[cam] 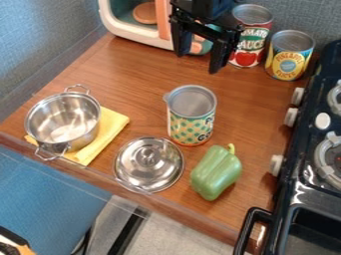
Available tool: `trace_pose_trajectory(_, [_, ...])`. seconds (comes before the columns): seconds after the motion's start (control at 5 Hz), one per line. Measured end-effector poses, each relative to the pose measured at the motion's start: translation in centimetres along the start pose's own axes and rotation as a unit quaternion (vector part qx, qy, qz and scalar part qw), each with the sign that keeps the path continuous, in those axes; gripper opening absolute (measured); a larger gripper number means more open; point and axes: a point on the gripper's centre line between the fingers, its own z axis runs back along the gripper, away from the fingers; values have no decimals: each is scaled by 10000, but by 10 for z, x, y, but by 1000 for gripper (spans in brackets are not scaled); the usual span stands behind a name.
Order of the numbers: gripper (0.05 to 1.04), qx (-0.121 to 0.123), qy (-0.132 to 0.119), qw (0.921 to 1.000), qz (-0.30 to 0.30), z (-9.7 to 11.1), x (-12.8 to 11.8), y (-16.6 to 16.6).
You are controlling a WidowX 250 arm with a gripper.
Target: Move the silver pot to the upper left of the can
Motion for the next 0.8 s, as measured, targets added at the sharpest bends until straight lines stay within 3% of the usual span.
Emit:
trace_pose_trajectory(0.2, [1001,-41,165,9999,-7,-12,-4,-1])
trace_pose_trajectory(0.4, [1001,-128,250,9996,3,-20,-27,-2])
trace_pose_trajectory(0.6, [1001,-188,-164,9993,291,-1,-59,12])
trace_pose_trajectory(0.8, [1001,-175,-407,9978,485,9,-89,29])
